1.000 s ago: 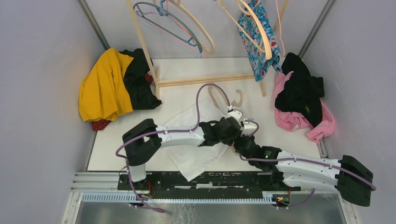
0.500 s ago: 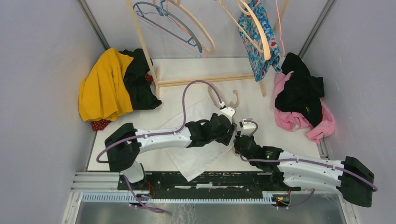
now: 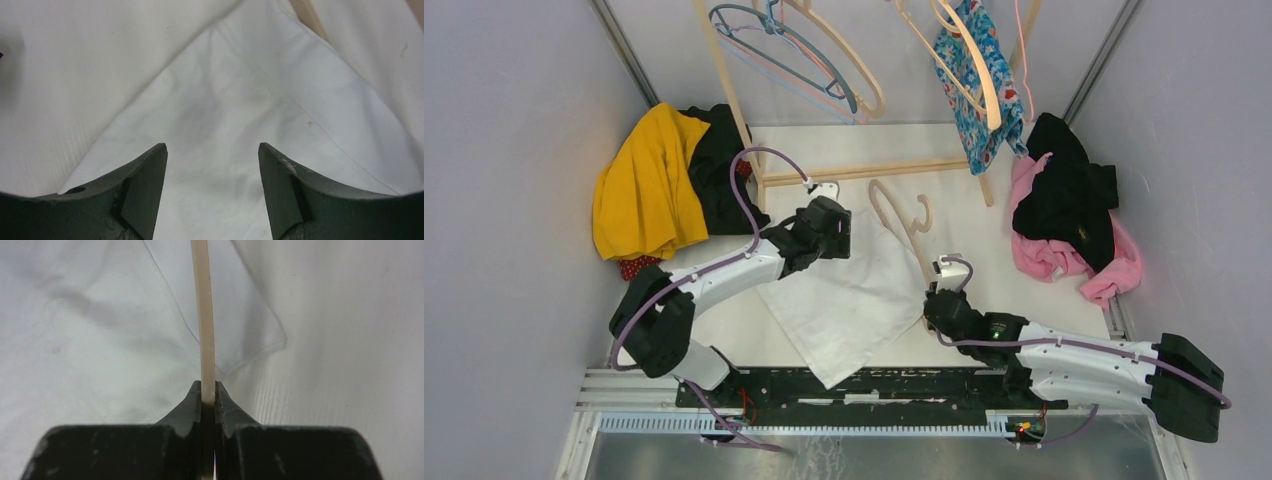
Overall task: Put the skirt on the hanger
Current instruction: Hang the skirt on the hanger.
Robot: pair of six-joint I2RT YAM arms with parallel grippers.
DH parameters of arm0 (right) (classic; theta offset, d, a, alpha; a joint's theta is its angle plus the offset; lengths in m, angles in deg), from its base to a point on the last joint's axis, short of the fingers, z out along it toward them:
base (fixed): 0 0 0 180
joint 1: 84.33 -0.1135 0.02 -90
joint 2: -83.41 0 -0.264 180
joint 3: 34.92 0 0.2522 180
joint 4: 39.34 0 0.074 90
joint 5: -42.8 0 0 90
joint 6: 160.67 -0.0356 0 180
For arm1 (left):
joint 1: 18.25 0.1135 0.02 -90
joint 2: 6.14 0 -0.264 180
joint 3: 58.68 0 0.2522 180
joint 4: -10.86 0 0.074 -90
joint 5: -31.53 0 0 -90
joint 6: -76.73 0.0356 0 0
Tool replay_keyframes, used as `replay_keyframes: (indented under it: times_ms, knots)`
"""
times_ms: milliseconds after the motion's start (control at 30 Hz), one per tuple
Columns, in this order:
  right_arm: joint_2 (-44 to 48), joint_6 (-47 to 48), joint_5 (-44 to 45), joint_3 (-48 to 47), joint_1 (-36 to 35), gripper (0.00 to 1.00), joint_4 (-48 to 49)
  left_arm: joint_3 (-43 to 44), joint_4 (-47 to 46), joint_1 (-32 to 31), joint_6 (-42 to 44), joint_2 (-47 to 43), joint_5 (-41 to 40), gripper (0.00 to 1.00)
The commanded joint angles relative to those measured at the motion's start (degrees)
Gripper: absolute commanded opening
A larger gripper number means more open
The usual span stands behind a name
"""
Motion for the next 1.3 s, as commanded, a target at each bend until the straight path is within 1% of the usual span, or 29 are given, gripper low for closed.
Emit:
replay_keyframes:
  times_ms: [0,67,200,367,633,800,900,967,1000,1067,1133,1167,1200,1267]
  knots:
    - [-0.4,1.5,-2.0,-1.5,-0.1,0.01,-0.2,-0.6,-3.6,2.1,5.8,2.8,0.3,0.74]
    - [-0.2,1.5,-2.0,-1.3,-0.1,0.01,0.1,-2.0,-7.2,3.6,8.0,2.7,3.6,0.75]
    - [0.3,1.7,-2.1,-0.9,-0.1,0.01,0.3,-3.2,-11.8,8.8,10.9,4.6,9.6,0.74]
    - [1.3,1.8,-2.5,-0.4,-0.1,0.01,0.4,-0.8,-12.2,12.5,13.7,8.9,11.5,0.74]
    - [2.2,2.0,-2.7,0.0,-0.1,0.01,0.4,3.4,-11.0,13.7,16.7,15.9,11.9,0.73]
    - [2.3,2.1,-2.8,0.3,-0.1,0.01,0.6,3.6,-10.7,13.8,17.5,18.1,12.0,0.72]
    - [2.2,2.1,-2.8,0.6,-0.1,0.01,1.1,3.2,-10.8,13.8,17.2,18.9,11.9,0.70]
    - [2.0,2.1,-3.0,0.7,-0.1,0.01,1.4,2.6,-11.4,13.8,16.9,19.4,12.6,0.63]
    - [1.8,2.1,-3.0,0.8,-0.2,0.01,1.6,2.3,-11.6,13.8,16.5,19.6,12.7,0.52]
    - [1.6,2.2,-3.2,0.9,-0.1,0.01,1.9,2.6,-11.7,13.8,16.0,20.4,13.1,0.27]
    - [1.2,2.2,-3.5,1.0,-0.1,0.01,2.2,3.0,-11.7,13.8,15.6,21.1,13.8,0.11]
    - [1.2,2.2,-3.6,1.1,-0.1,0.01,2.2,3.0,-12.0,13.7,15.5,21.3,14.2,0.05]
    - [1.1,2.2,-3.6,1.2,-0.1,0.01,2.3,2.8,-12.5,13.8,15.3,21.1,14.8,0.03]
    - [1.1,2.3,-3.7,1.2,-0.1,0.01,2.4,2.3,-13.7,13.8,15.1,20.2,16.2,0.03]
